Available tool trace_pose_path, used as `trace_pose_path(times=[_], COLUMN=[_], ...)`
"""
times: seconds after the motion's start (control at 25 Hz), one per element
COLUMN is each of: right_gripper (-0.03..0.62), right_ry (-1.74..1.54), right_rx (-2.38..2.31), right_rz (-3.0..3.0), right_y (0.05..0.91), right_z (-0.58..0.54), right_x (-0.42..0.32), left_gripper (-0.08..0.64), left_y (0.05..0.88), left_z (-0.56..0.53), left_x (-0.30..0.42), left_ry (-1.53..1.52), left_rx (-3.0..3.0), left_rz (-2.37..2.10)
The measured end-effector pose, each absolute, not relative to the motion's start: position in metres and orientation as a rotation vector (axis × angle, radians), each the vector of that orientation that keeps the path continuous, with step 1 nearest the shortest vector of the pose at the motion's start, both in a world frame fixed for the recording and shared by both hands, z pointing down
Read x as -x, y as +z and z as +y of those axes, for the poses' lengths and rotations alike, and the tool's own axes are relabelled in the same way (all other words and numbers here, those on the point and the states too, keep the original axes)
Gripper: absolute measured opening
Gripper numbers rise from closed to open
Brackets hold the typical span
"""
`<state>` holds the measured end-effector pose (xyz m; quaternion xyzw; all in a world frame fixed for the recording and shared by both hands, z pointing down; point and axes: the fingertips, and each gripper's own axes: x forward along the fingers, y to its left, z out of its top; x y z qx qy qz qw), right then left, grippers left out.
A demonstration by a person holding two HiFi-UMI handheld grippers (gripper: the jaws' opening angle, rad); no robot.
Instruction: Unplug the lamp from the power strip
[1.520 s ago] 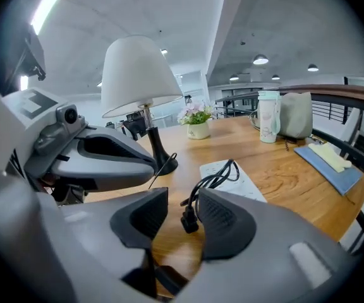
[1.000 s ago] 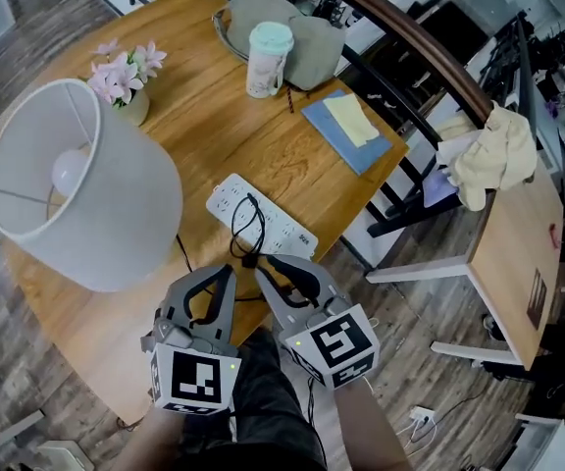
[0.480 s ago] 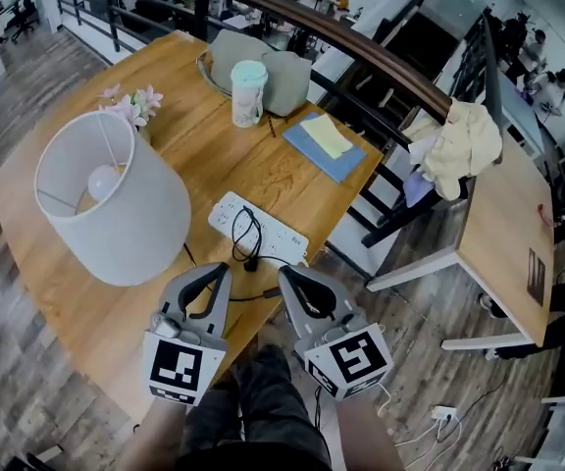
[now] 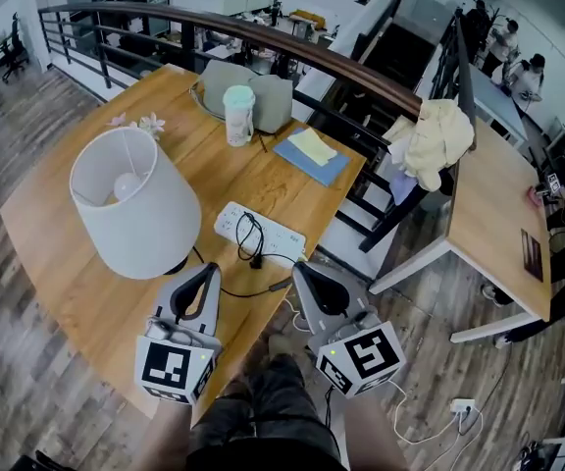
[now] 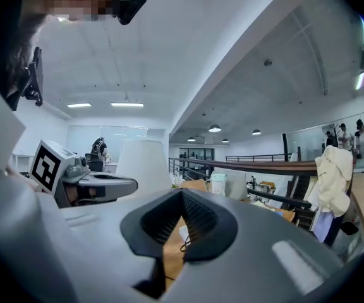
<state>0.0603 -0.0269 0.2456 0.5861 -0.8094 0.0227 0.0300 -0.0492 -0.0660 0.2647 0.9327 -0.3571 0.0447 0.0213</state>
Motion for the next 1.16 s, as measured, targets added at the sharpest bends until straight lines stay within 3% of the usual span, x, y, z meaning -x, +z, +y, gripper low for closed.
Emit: trace_pose_path(times=[1.16], right_gripper=[0.006], right_ry=[-0.017], right_rx=[-1.900], right_rz=[-2.507], right_y=[0.213], right_z=[0.048], right_x=[-0.032], left_gripper=[-0.005], left_y=[0.220], left_z=[-0.012], left_x=[0.101], left_ry=[-0.119], left_rx=[-2.911], left_rz=[-1.142])
